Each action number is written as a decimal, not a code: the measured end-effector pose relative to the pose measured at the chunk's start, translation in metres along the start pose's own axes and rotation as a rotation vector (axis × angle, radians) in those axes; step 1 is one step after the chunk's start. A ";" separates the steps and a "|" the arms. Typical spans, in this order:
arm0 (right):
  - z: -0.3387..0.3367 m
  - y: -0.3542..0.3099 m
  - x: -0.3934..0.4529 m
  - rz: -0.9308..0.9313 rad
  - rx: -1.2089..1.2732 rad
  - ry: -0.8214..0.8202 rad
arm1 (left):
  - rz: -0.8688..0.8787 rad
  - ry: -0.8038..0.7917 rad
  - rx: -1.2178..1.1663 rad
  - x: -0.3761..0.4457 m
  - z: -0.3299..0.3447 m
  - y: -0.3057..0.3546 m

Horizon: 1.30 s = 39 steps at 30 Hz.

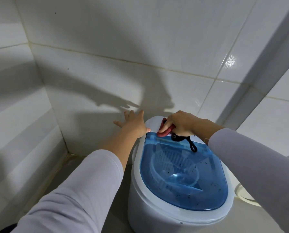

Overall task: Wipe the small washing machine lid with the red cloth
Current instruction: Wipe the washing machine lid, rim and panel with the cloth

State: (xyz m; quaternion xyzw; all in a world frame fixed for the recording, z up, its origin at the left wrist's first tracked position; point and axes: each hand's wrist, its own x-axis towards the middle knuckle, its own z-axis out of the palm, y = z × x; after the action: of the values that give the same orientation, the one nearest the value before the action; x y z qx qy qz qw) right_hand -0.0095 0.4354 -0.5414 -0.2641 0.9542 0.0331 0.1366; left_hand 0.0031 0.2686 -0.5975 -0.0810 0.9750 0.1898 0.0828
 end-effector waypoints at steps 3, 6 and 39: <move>-0.004 0.000 0.001 -0.009 -0.006 0.003 | -0.002 -0.003 0.006 0.000 0.000 -0.001; -0.008 -0.001 -0.001 -0.015 -0.048 0.006 | -0.004 -0.005 0.004 0.001 0.001 -0.002; -0.011 0.055 0.008 0.095 -0.066 0.149 | 0.011 -0.035 0.088 0.008 -0.001 0.041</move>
State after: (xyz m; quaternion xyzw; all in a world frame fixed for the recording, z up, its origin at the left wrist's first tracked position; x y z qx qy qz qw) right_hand -0.0471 0.4769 -0.5335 -0.2247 0.9716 0.0512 0.0545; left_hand -0.0126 0.3043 -0.5838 -0.0688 0.9812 0.1484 0.1024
